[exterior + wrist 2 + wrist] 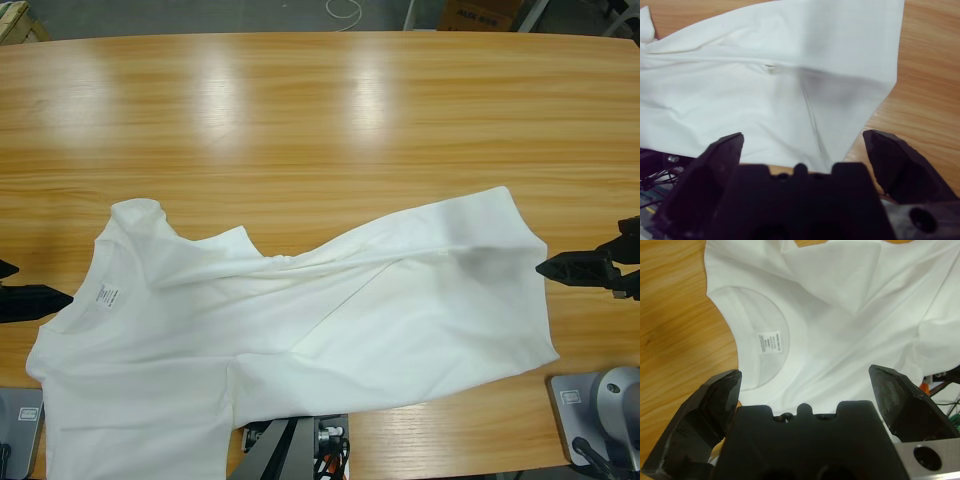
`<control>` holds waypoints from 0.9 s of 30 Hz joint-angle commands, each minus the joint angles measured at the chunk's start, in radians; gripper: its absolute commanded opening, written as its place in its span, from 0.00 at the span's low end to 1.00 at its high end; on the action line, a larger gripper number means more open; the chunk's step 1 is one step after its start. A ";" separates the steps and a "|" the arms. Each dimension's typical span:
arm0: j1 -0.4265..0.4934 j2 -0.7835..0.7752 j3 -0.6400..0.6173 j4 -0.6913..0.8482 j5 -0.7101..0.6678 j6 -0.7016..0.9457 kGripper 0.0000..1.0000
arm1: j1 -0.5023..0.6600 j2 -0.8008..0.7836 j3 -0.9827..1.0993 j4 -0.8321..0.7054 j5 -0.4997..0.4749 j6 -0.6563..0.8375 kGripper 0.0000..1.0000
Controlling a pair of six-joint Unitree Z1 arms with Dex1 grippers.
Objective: Fold clothes
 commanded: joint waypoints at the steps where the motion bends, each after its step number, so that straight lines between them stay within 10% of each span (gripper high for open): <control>1: -0.012 0.025 0.006 0.007 -0.018 -0.007 1.00 | 0.013 0.034 0.031 -0.011 0.004 -0.012 1.00; 14: -0.097 0.160 -0.086 -0.030 -0.079 0.012 1.00 | 0.118 0.163 -0.032 0.013 0.029 -0.012 1.00; 27: -0.242 0.469 -0.130 -0.065 0.120 -0.427 1.00 | 0.122 0.178 -0.026 0.005 -0.010 -0.012 1.00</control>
